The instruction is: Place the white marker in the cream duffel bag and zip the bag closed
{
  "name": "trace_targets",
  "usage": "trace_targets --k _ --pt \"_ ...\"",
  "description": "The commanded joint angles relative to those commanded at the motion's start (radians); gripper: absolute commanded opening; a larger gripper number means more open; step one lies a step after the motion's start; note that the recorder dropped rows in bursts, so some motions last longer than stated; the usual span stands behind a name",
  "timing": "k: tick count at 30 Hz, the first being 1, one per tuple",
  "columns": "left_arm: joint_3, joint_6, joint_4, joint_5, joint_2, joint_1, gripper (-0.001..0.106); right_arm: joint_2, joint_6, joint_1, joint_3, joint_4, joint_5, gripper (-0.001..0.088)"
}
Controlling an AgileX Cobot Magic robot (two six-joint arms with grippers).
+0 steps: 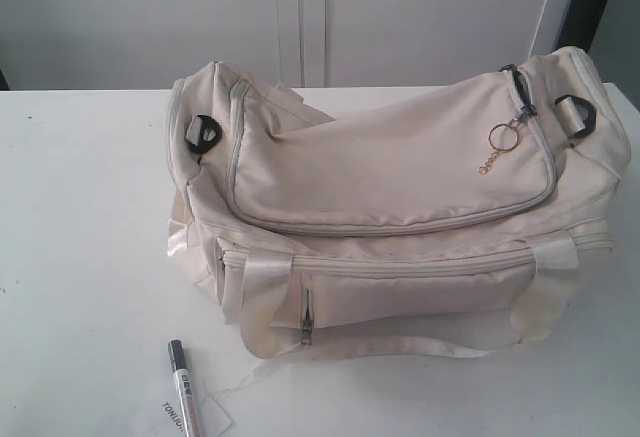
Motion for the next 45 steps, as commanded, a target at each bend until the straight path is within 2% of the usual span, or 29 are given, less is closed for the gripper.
trace_targets --k 11,31,37,45 --pt "0.0 0.0 0.0 0.0 0.0 0.0 0.0 0.0 0.0 0.0 -0.149 0.016 -0.002 0.0" --pt "0.0 0.0 0.0 0.0 0.0 0.0 0.0 0.0 0.0 0.0 -0.149 0.016 -0.004 0.0" --pt "0.0 0.0 0.0 0.0 0.0 -0.051 0.0 0.0 0.0 0.0 -0.149 0.016 -0.012 0.0" --pt "0.0 0.002 0.0 0.0 0.0 -0.056 0.0 0.0 0.0 0.0 -0.149 0.016 -0.189 0.0"
